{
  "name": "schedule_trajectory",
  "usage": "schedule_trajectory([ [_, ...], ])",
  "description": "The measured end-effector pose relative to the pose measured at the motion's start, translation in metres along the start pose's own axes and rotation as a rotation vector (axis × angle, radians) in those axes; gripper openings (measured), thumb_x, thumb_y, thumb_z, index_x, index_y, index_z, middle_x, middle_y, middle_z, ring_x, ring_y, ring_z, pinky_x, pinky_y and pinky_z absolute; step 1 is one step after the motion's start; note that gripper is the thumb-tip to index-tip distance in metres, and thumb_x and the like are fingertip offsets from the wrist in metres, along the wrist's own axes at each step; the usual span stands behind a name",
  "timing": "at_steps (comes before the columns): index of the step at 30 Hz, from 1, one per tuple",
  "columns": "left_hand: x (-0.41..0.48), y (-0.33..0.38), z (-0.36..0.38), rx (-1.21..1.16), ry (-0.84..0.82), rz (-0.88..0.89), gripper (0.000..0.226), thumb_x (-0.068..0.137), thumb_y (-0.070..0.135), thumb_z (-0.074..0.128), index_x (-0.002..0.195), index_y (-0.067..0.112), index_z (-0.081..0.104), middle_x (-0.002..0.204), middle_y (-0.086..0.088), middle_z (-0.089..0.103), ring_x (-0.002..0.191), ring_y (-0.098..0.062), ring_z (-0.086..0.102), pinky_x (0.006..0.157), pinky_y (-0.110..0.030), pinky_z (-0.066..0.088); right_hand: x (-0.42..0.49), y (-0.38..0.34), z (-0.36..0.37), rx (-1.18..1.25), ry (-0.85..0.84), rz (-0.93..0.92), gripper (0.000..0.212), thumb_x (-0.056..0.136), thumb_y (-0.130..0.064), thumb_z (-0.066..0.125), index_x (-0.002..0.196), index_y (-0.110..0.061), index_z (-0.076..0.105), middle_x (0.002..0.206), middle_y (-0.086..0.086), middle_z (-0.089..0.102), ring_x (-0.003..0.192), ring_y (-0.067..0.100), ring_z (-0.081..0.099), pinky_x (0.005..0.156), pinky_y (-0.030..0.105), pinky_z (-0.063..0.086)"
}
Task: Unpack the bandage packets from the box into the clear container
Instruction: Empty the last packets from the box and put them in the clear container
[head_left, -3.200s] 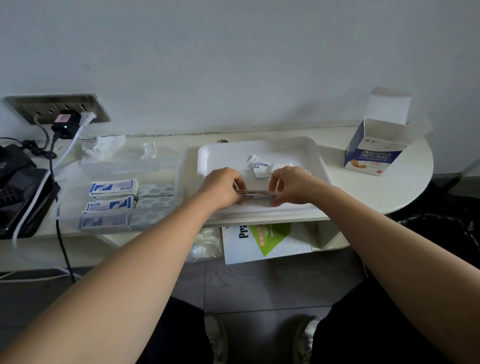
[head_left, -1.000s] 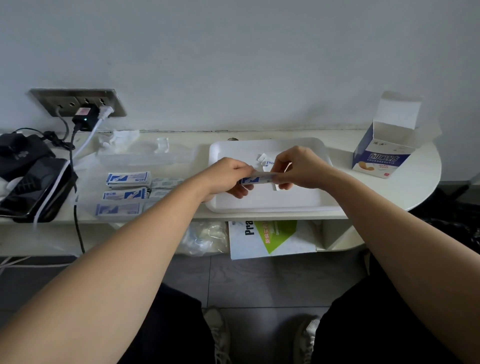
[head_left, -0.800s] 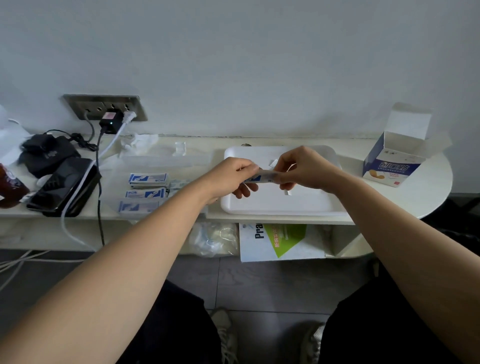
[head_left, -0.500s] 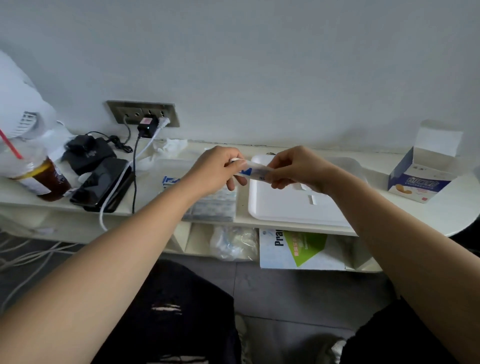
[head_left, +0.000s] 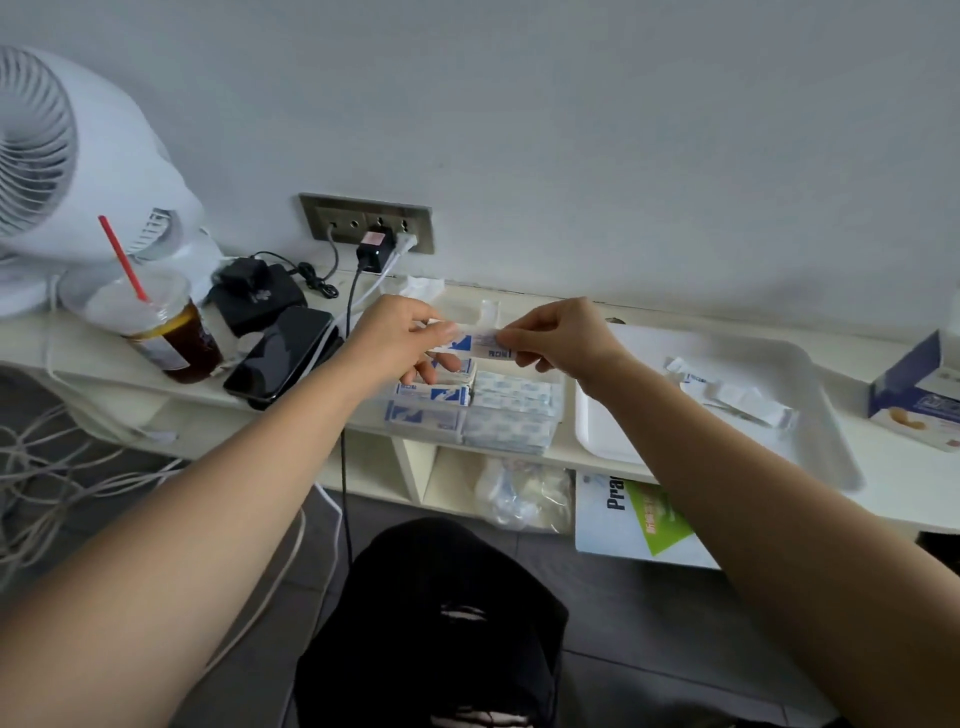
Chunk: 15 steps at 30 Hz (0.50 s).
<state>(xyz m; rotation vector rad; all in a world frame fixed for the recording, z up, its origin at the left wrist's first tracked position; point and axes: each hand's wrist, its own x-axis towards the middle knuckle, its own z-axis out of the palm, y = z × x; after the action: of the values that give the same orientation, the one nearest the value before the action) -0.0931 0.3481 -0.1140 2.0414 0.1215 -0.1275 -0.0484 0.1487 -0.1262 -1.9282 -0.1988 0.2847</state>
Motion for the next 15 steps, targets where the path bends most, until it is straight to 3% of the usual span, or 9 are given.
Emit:
schedule_trajectory([
  [6, 0.003, -0.008, -0.012, 0.054, 0.027, -0.035, 0.011, 0.098, 0.014, 0.052, 0.104, 0.011, 0.060, 0.074, -0.010, 0.069, 0.042, -0.008, 0.054, 0.038, -0.016, 0.036, 0.007, -0.005, 0.012, 0.075, -0.111, 0.064, 0.018, 0.078, -0.016, 0.077, 0.092, -0.005, 0.074, 0.075, 0.010, 0.072, 0.065, 0.014, 0.067, 0.069, 0.026, 0.056],
  [11, 0.010, -0.019, -0.021, 0.165, 0.112, -0.008, 0.014, 0.094, 0.025, 0.060, 0.096, 0.013, 0.066, 0.068, -0.004, 0.071, 0.044, -0.013, 0.053, 0.040, -0.015, 0.035, 0.018, -0.004, 0.023, 0.145, -0.095, 0.158, 0.016, 0.077, -0.008, 0.076, 0.090, 0.000, 0.072, 0.072, 0.011, 0.071, 0.062, 0.014, 0.070, 0.058, 0.021, 0.055],
  [15, 0.011, -0.034, -0.030, 0.265, 0.269, -0.007, 0.019, 0.089, 0.029, 0.066, 0.079, 0.013, 0.068, 0.062, 0.002, 0.068, 0.044, -0.013, 0.053, 0.054, -0.022, 0.046, 0.027, -0.004, 0.032, 0.133, -0.114, 0.237, 0.014, 0.078, 0.000, 0.074, 0.091, 0.003, 0.070, 0.073, 0.014, 0.071, 0.056, 0.013, 0.069, 0.054, 0.019, 0.055],
])
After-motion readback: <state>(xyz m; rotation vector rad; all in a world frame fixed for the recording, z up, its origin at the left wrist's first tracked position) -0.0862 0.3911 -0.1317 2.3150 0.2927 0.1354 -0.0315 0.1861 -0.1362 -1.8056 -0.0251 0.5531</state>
